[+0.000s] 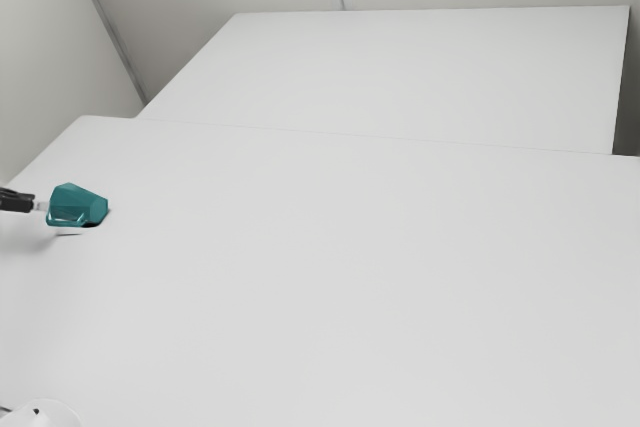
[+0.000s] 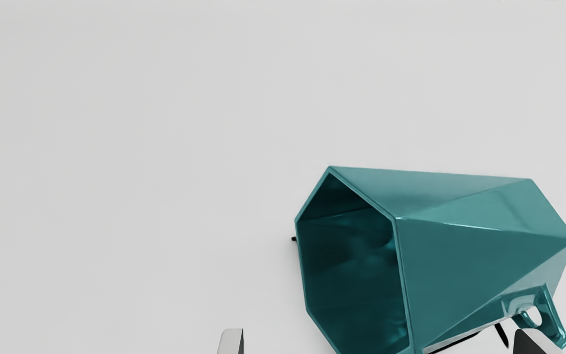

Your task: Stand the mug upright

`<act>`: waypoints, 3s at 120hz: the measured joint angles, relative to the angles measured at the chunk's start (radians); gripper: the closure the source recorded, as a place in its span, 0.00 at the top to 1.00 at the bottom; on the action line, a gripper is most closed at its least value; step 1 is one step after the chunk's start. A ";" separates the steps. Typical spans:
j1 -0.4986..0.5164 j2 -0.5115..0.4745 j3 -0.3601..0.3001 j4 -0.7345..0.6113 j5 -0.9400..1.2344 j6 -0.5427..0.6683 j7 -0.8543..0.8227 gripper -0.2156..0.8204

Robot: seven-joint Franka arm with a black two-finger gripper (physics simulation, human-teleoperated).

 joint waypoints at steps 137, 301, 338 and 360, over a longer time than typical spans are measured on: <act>-0.053 -0.025 -0.006 -0.099 -0.030 0.054 0.074 0.72; -0.365 -0.546 0.127 -0.517 0.018 0.153 -0.099 0.06; -0.557 -0.683 0.128 -0.620 0.277 0.136 -0.376 0.06; -0.614 -0.709 0.120 -0.662 0.359 0.108 -0.549 0.07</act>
